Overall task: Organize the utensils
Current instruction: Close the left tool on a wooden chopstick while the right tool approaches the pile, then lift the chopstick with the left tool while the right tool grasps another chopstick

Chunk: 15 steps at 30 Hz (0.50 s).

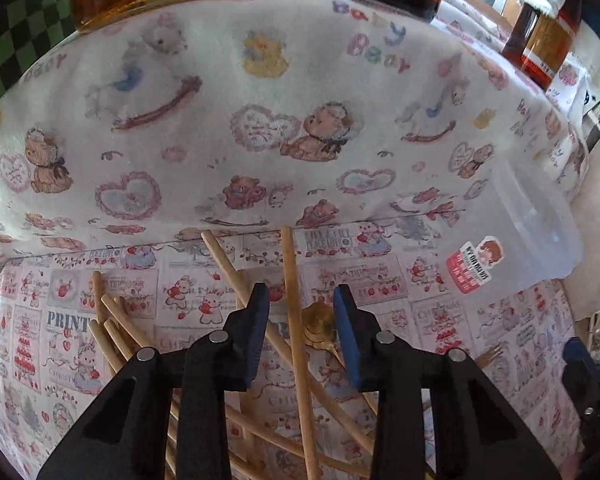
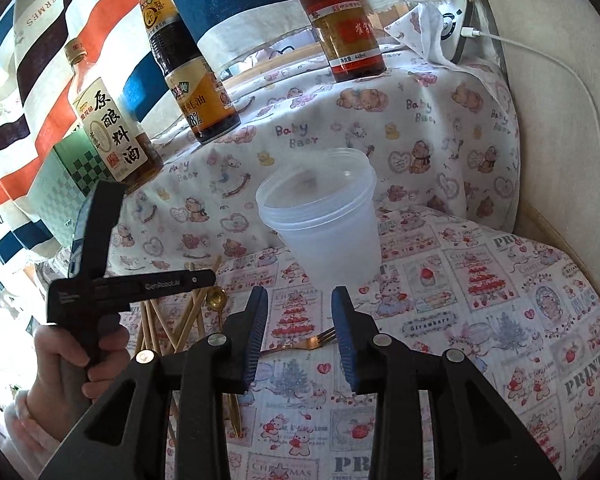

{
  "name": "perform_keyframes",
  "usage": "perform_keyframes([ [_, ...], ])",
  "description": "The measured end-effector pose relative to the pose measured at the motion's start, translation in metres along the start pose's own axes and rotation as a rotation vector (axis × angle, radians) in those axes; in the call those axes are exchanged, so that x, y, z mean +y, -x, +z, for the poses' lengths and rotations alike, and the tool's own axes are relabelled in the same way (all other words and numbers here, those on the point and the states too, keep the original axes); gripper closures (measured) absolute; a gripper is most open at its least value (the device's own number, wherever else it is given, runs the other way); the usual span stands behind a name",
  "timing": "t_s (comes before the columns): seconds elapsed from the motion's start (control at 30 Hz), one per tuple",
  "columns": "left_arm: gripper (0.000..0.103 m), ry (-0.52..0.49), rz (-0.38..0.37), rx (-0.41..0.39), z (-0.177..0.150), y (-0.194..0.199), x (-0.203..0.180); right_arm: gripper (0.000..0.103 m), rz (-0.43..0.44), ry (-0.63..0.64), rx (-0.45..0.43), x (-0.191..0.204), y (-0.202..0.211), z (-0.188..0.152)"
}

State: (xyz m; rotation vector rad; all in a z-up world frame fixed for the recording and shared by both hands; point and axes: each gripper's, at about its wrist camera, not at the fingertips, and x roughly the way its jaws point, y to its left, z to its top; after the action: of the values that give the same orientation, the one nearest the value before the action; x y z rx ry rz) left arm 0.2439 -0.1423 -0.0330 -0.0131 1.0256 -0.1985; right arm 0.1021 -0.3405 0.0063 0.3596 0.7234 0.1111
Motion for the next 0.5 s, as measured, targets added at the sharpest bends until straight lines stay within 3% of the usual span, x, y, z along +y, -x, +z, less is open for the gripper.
perform_keyframes([
  [0.13, 0.071, -0.053, 0.050, 0.003, -0.001, -0.011, -0.012, 0.056, 0.002, 0.010, -0.028, 0.003, 0.008, 0.001],
  [0.23, 0.071, -0.039, 0.055, 0.010, 0.005, -0.018, -0.012, 0.056, -0.010, 0.020, -0.028, 0.003, 0.007, 0.001],
  [0.27, 0.080, -0.014, 0.031, 0.018, 0.008, -0.020, -0.008, 0.056, -0.013, 0.020, -0.026, 0.003, 0.006, 0.001],
  [0.3, 0.095, 0.013, 0.008, 0.024, 0.010, -0.020, -0.004, 0.056, -0.015, 0.017, -0.019, 0.002, 0.004, 0.000],
  [0.37, 0.096, 0.056, -0.027, 0.015, 0.015, -0.015, 0.007, 0.056, -0.013, 0.009, -0.006, 0.000, 0.001, 0.000],
  [0.5, 0.096, 0.054, -0.032, -0.091, 0.014, 0.021, 0.021, 0.056, 0.001, 0.004, 0.007, 0.000, 0.000, 0.000],
])
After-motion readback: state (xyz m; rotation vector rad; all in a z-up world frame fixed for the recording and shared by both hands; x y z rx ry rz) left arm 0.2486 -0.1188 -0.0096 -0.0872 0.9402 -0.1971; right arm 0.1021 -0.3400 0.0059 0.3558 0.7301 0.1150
